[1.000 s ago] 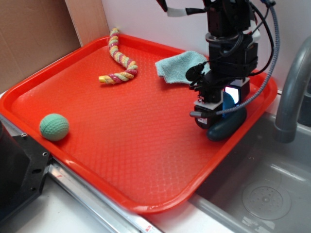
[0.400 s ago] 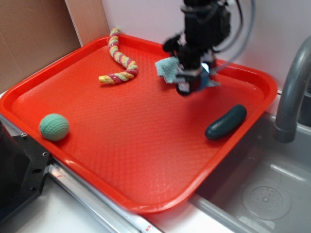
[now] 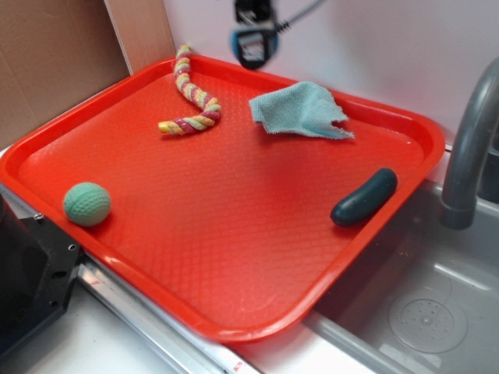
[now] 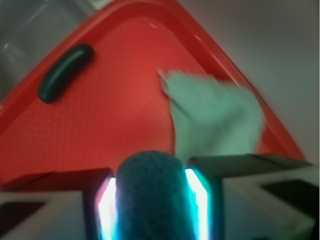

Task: Grab the blue ball.

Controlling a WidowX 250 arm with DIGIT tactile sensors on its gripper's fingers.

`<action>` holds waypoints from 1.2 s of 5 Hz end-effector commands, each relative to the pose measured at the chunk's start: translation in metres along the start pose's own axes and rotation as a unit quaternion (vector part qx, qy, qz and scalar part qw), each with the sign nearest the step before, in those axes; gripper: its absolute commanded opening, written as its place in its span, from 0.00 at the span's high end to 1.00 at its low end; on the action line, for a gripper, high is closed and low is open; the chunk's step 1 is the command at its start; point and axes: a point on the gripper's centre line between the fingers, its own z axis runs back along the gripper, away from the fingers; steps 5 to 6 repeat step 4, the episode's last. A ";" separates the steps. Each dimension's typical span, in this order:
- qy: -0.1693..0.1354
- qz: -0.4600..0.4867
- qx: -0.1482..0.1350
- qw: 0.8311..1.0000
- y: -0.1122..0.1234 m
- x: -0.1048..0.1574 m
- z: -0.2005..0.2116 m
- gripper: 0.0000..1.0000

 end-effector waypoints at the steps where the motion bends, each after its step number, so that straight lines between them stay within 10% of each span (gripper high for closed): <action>1: -0.015 0.250 0.032 0.968 -0.016 -0.050 0.052 1.00; 3: -0.020 0.409 0.056 0.911 -0.018 -0.083 0.061 1.00; 6: -0.023 0.395 0.055 0.917 -0.019 -0.081 0.056 1.00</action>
